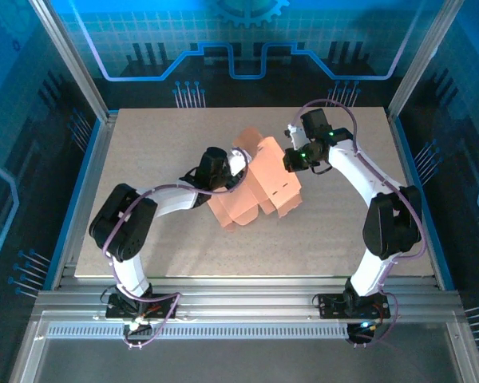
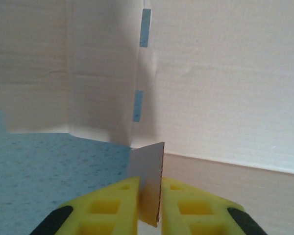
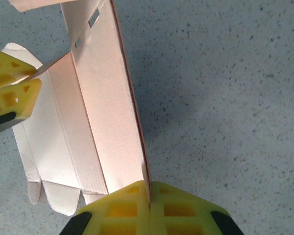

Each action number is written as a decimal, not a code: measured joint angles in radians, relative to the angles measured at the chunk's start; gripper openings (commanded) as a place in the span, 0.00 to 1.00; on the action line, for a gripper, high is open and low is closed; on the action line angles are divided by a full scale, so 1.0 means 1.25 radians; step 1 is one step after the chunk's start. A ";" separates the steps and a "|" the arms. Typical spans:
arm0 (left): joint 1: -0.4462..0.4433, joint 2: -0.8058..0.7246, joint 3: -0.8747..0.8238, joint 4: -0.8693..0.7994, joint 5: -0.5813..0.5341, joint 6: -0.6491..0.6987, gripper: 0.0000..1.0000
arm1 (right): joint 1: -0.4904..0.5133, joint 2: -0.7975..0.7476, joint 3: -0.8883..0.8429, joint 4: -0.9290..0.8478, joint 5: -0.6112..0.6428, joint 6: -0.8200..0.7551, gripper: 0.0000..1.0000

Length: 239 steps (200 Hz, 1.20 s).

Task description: Fold the paper box

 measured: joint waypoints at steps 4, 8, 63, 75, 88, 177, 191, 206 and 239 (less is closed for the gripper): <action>0.001 0.000 0.001 -0.004 0.012 -0.005 0.22 | 0.000 0.000 0.000 0.002 0.002 -0.001 0.00; 0.001 0.000 0.003 -0.012 0.025 -0.018 0.22 | 0.000 0.000 0.000 0.003 0.004 -0.003 0.00; -0.012 0.001 0.006 -0.051 0.146 -0.078 0.68 | 0.000 0.002 0.000 0.028 0.029 -0.013 0.00; -0.009 0.000 0.005 -0.049 0.172 -0.100 0.80 | 0.000 0.005 0.000 0.033 0.038 -0.021 0.00; -0.001 -0.008 -0.002 -0.038 0.202 -0.130 0.91 | 0.000 0.010 0.000 0.037 0.052 -0.035 0.00; 0.253 -0.070 -0.058 0.221 0.352 -0.478 0.99 | 0.069 0.085 0.002 0.027 0.327 -0.215 0.00; 0.273 -0.047 -0.057 0.245 0.360 -0.505 0.99 | 0.092 0.086 -0.001 0.038 0.377 -0.253 0.00; 0.283 -0.022 -0.053 0.245 0.368 -0.521 0.99 | 0.118 0.086 -0.007 0.060 0.430 -0.295 0.00; 0.284 -0.012 -0.052 0.234 0.384 -0.521 0.99 | 0.160 0.084 -0.049 0.121 0.539 -0.361 0.00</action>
